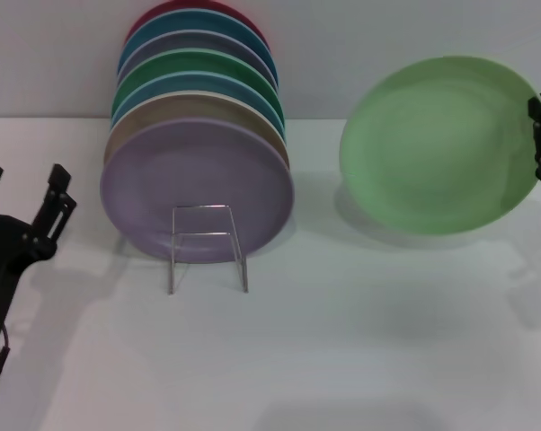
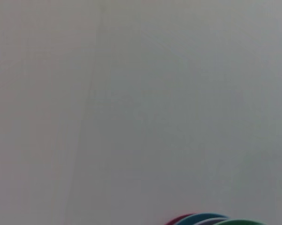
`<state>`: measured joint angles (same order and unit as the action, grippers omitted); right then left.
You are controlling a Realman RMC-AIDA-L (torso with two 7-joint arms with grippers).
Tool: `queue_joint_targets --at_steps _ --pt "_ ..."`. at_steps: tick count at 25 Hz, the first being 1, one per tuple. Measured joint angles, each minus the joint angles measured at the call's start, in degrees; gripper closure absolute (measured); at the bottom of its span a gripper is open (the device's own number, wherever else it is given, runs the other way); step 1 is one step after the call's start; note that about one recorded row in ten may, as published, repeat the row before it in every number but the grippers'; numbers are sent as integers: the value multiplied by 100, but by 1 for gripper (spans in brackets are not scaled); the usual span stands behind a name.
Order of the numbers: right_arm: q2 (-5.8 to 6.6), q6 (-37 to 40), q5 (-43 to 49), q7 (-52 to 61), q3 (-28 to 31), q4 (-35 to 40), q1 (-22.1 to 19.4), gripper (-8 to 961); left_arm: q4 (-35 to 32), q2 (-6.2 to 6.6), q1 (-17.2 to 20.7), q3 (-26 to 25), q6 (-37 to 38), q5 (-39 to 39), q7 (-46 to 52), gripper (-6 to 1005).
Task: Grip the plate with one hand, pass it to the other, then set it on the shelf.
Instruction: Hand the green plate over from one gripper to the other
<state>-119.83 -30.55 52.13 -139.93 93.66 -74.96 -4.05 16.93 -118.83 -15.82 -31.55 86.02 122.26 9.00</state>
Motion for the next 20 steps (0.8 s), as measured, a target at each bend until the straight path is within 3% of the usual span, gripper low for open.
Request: queue_joint_targets --at_steps 12,20 --pt "-6 -1271 -636 -352 -46 441 -510 933 211 -9 134 1066 504 -1 -157 254" --pt "-5 -1510 -1470 -1202 -792 464 -1010 934 459 -18 86 1522 345 -1 -471 257"
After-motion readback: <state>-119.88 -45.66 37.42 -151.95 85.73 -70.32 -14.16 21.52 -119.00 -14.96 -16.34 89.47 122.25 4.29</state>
